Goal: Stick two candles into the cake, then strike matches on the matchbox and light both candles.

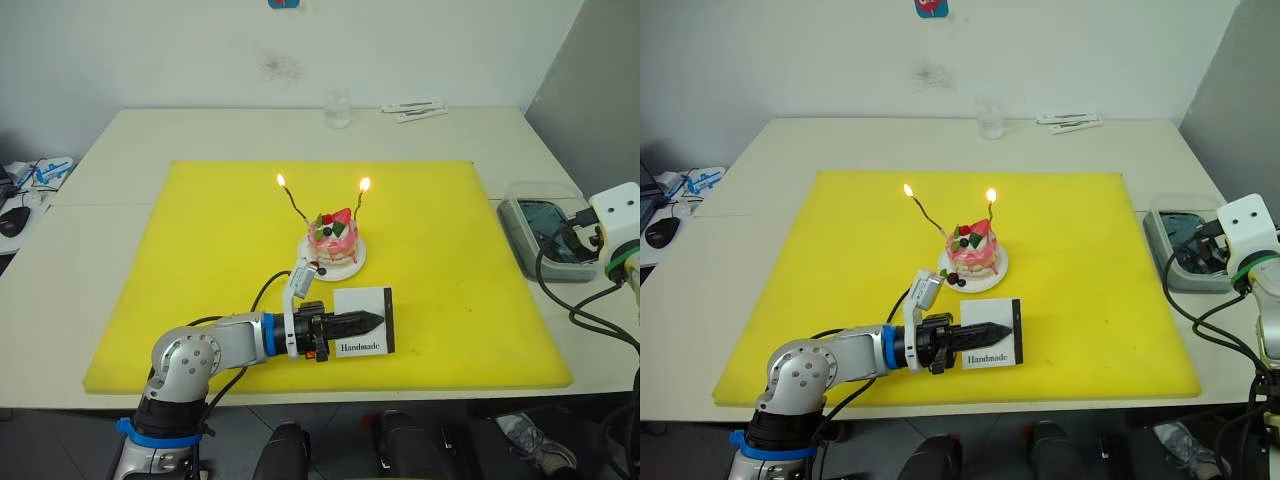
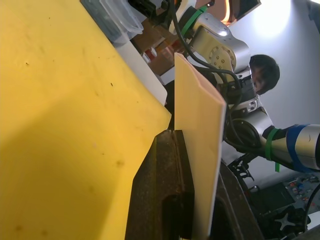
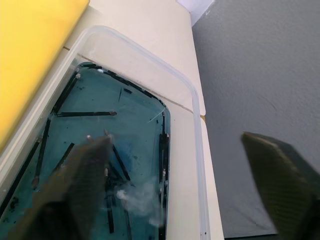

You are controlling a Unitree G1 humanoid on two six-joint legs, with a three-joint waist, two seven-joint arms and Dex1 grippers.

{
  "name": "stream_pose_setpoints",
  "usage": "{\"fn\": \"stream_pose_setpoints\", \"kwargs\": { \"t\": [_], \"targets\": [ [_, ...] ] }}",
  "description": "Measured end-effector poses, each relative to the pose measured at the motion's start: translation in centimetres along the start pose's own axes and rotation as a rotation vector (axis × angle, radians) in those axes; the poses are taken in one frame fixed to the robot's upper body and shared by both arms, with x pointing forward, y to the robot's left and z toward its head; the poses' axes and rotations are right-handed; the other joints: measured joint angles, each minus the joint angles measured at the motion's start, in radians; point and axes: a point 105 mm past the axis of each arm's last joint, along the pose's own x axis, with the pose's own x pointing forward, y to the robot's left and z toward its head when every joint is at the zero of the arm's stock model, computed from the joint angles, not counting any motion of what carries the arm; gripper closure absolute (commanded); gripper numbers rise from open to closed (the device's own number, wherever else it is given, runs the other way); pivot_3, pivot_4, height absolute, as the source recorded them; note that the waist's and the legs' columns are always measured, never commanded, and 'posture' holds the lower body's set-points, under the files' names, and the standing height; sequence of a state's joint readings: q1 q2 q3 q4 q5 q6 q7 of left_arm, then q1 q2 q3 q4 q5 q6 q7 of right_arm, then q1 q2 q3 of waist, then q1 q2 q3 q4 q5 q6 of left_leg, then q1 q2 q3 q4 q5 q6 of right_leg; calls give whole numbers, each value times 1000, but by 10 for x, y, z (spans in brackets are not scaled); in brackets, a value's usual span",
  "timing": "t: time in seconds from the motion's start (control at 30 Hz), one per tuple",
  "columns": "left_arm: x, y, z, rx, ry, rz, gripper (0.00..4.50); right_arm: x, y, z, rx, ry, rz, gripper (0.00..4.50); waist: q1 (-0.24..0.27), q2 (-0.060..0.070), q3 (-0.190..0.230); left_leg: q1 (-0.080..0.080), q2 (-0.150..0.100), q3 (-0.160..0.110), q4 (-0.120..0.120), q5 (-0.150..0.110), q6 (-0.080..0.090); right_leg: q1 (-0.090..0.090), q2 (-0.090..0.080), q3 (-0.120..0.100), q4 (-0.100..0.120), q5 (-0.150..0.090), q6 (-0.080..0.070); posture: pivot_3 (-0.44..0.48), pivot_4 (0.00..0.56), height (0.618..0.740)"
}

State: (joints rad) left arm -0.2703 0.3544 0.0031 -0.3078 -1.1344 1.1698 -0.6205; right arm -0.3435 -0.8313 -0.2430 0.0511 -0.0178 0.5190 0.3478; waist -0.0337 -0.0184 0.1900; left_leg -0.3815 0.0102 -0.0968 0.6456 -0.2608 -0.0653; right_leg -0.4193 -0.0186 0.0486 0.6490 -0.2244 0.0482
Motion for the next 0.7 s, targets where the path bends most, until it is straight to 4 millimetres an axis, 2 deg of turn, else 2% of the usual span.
{"fn": "stream_pose_setpoints", "kwargs": {
  "t": [0.23,0.4,0.53,0.7],
  "targets": [
    [-3,2,1,7,5,17,4500,-8,-1,23,-19,-103,-2,42,1,0,0,0,0,0,0,0,0,0,0,0,0,0,0,0,150,740],
    [-8,6,8,15,10,39,4500,-28,18,47,-15,-224,139,42,1,0,0,0,0,-1,0,0,0,0,0,-1,0,0,0,0,150,740],
    [-16,13,9,1,35,95,4500,-52,46,62,-18,-315,381,42,1,0,0,0,0,-1,0,0,0,0,0,-1,0,0,0,0,150,740],
    [-18,25,6,-36,76,179,4500,-101,82,98,-67,-474,757,42,0,0,0,1,0,-2,0,0,0,1,0,-2,0,0,0,0,150,740]
  ]
}}
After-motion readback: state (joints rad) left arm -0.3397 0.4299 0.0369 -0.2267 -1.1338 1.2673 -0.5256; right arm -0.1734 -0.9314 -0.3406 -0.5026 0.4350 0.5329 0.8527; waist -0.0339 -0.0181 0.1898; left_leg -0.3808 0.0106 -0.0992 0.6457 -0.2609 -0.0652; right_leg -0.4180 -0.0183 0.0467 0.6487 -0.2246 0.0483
